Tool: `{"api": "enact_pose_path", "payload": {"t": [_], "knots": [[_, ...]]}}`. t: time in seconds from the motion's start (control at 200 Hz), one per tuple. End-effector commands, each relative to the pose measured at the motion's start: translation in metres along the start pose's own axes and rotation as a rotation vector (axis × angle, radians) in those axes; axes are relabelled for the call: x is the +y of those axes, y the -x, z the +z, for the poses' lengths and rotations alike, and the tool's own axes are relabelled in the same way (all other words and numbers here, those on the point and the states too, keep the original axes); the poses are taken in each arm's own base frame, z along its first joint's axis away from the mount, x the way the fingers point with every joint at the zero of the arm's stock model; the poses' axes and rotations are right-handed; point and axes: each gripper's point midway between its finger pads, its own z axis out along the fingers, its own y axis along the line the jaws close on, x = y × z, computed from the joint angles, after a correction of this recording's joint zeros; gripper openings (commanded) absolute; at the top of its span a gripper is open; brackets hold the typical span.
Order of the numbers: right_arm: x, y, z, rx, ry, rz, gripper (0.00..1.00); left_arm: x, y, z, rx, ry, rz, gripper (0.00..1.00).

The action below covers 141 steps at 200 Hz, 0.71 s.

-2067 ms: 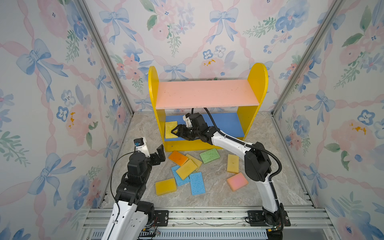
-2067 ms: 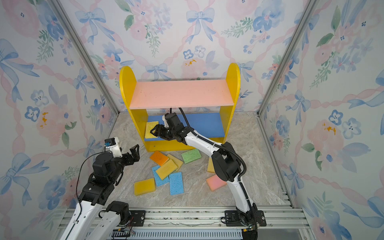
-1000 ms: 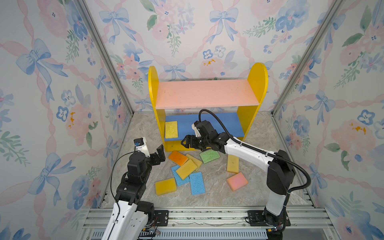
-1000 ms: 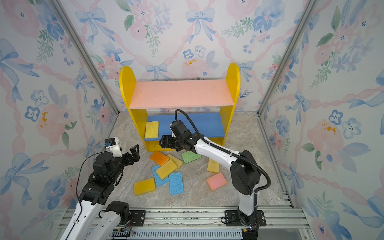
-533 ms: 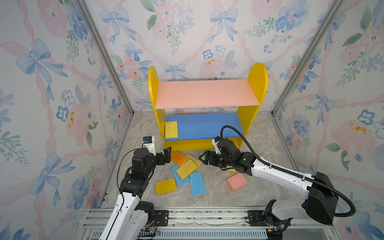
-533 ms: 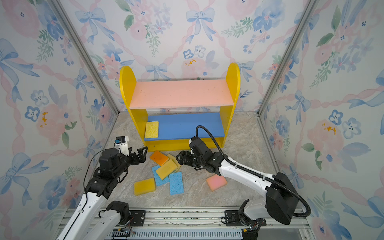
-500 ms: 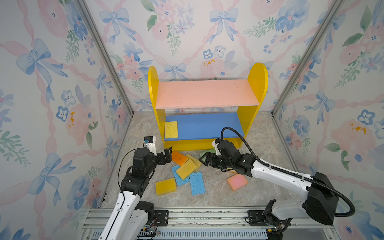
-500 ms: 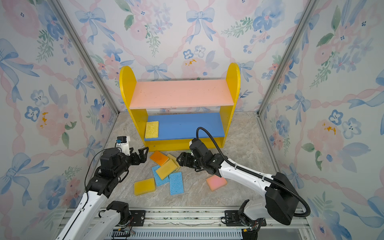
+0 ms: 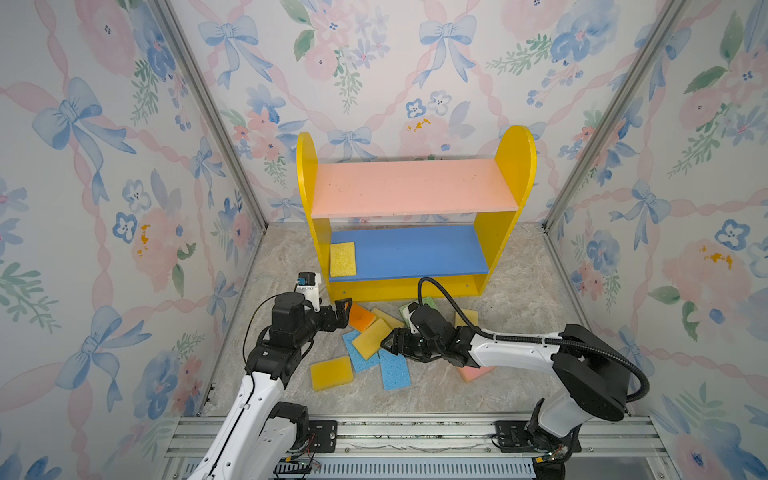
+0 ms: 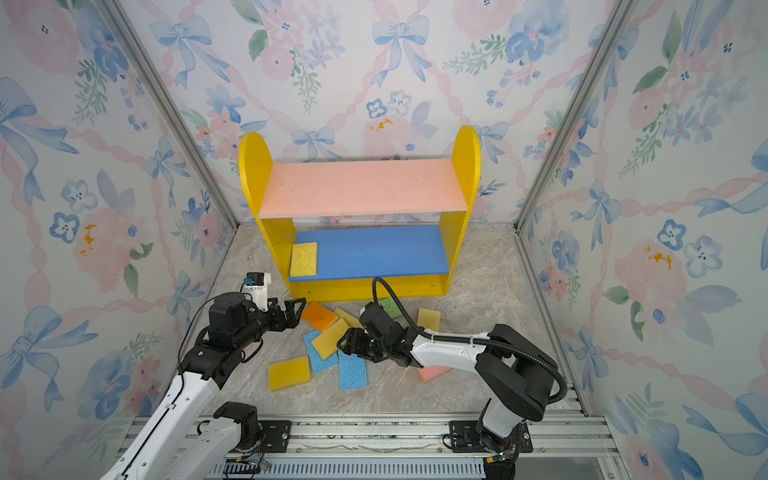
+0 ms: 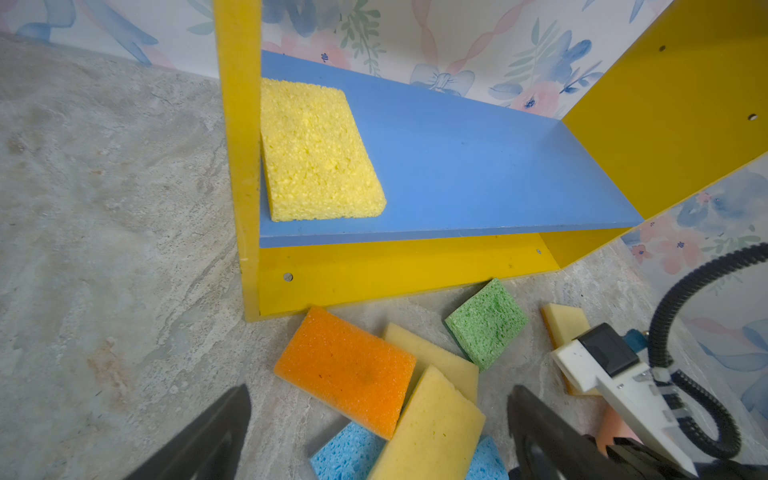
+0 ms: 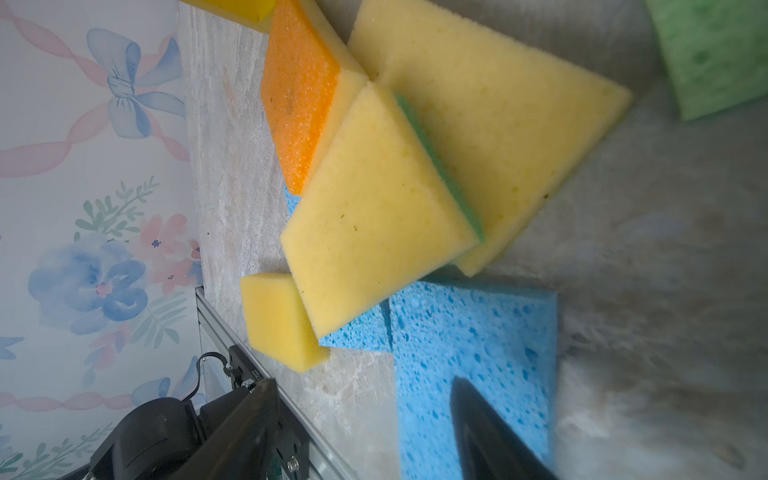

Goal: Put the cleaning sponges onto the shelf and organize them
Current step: 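Grasp the yellow sponge with green scrub side using the right gripper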

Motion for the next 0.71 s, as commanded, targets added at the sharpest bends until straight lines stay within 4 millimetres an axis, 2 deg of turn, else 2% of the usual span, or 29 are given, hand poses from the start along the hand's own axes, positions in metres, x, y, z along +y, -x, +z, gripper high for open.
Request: {"api": "enact_pose_path", "payload": {"t": [0.0, 0.23, 0.7], "knots": [[0.010, 0.003, 0.013, -0.009, 0.045, 0.014, 0.67, -0.005, 0.000, 0.000, -0.007, -0.025, 0.025, 0.98], [0.003, 0.008, 0.034, -0.014, 0.053, 0.051, 0.62, -0.005, 0.000, 0.001, -0.005, -0.028, 0.026, 0.98], [-0.004, 0.034, 0.049, -0.092, 0.041, 0.087, 0.50, -0.006, -0.002, 0.002, 0.003, -0.030, 0.028, 0.98]]}}
